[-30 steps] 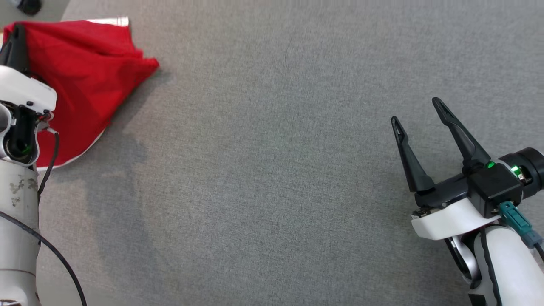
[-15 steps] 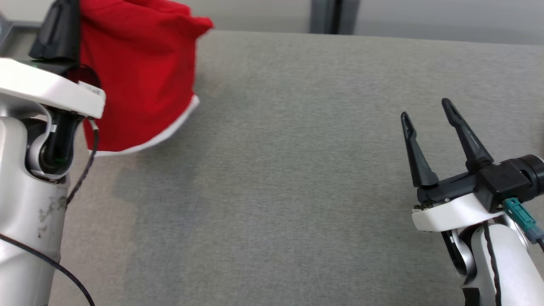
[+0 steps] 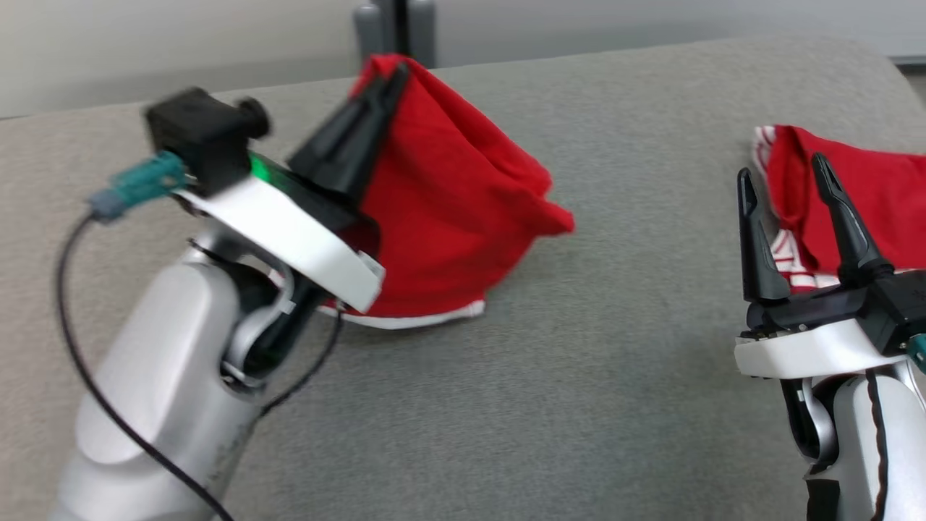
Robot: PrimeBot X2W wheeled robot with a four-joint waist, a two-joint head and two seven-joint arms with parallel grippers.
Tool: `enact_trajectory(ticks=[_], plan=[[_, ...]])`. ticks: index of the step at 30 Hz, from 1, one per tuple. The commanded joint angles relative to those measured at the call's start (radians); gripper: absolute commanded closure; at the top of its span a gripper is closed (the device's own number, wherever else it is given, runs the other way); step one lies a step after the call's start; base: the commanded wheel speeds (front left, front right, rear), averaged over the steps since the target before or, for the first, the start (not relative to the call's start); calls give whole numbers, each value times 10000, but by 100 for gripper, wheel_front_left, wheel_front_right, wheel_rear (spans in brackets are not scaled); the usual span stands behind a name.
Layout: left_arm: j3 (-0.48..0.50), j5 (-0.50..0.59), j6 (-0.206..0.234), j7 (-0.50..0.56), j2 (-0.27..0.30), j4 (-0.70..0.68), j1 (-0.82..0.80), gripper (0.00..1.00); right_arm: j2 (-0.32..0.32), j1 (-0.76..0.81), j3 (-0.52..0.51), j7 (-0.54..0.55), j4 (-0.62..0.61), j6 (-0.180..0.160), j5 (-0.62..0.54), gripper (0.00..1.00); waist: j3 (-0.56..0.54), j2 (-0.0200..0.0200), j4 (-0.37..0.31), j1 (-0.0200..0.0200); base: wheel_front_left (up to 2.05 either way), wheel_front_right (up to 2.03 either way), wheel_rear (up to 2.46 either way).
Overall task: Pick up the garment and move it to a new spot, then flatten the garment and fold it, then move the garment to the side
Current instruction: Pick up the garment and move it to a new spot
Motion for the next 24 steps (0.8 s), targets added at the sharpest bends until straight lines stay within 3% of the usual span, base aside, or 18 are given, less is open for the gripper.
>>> enact_trajectory(ticks=[1, 9, 14, 15, 16, 17, 24], plan=[[-199, 175, 34, -2, -30, 66, 141, 100, 8, -37, -60, -69, 0, -2, 65, 0, 261, 0, -644, 0, 0, 0, 0], [-1781, 1120, -117, -387, -493, 1476, 360, 100, 33, -170, 12, -73, -188, -2, 517, 0, 843, 0, -1923, 0, 0, 0, 0], [-2490, 1549, -194, -927, -839, 2817, 349, 100, 31, -161, -16, -73, -161, -2, 805, 0, 1040, 0, -2352, 0, 0, 0, 0], [-2580, 1593, -195, -1007, -891, 3091, 338, 93, 32, -147, -10, -73, -151, -2, 828, 0, 1045, 0, -2384, 0, 0, 0, 0], [-2665, 1640, -206, -1101, -909, 3322, 303, 54, 32, -130, -2, -73, -140, -2, 839, 0, 1041, 0, -2404, 0, 0, 0, 0], [-2704, 1657, -202, -1190, -954, 3532, 264, 0, 32, -105, 4, -74, -132, -2, 853, 0, 1030, 0, -2411, 0, 0, 0, 0], [-2549, 1401, -214, -1968, -1157, 4111, 47, 0, 30, 13, -87, -62, -55, -2, 718, 0, 725, 0, -1944, 0, 0, 0, 0]])
